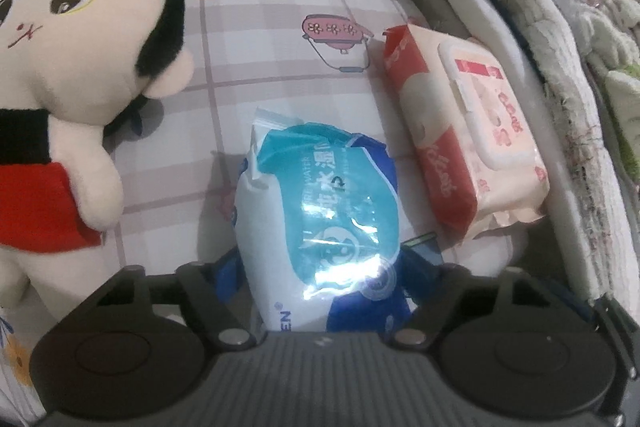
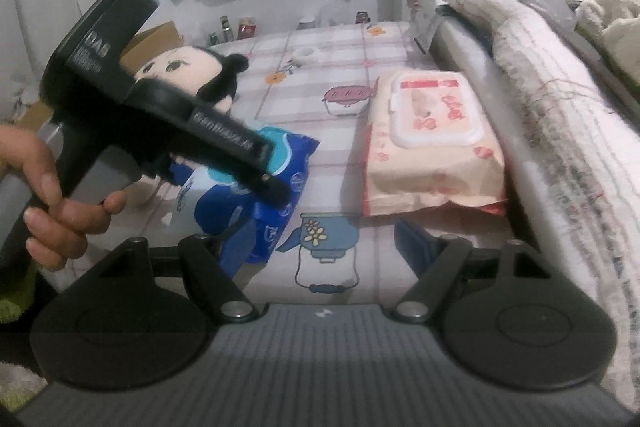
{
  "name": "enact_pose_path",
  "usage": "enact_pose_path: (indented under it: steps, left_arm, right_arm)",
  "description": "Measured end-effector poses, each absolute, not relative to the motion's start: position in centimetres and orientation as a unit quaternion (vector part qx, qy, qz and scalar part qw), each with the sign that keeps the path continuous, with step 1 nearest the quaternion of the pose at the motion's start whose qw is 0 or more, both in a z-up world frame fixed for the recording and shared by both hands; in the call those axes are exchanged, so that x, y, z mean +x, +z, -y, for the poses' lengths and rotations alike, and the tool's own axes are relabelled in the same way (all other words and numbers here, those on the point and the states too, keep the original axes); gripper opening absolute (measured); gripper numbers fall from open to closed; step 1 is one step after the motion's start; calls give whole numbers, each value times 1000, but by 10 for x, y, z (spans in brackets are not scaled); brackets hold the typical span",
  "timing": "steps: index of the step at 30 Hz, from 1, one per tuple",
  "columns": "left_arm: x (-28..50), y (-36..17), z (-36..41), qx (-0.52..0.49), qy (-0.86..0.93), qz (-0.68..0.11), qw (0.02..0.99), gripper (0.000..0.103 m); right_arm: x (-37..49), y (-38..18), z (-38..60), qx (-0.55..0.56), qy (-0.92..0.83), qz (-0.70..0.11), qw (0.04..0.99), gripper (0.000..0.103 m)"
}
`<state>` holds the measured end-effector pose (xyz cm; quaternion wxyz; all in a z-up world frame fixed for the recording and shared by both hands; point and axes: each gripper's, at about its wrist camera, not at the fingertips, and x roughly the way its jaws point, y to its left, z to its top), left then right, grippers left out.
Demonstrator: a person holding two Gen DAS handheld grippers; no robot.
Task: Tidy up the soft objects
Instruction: 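Carry the wipes pack with the left tool while the right tool grasps the white tape roll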
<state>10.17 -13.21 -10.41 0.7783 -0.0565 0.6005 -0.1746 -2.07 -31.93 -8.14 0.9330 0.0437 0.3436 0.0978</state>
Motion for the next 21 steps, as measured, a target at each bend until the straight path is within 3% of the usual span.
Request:
enact_pose_path:
  steps: [10, 21]
  left_arm:
    - [87, -77, 101, -112, -210, -570, 787, 67]
    - [63, 3, 33, -185, -227, -466, 835, 66]
  right_arm:
    - [-30, -34, 346, 81, 87, -292, 949, 76]
    - [24, 51, 344, 100, 171, -219, 955, 76]
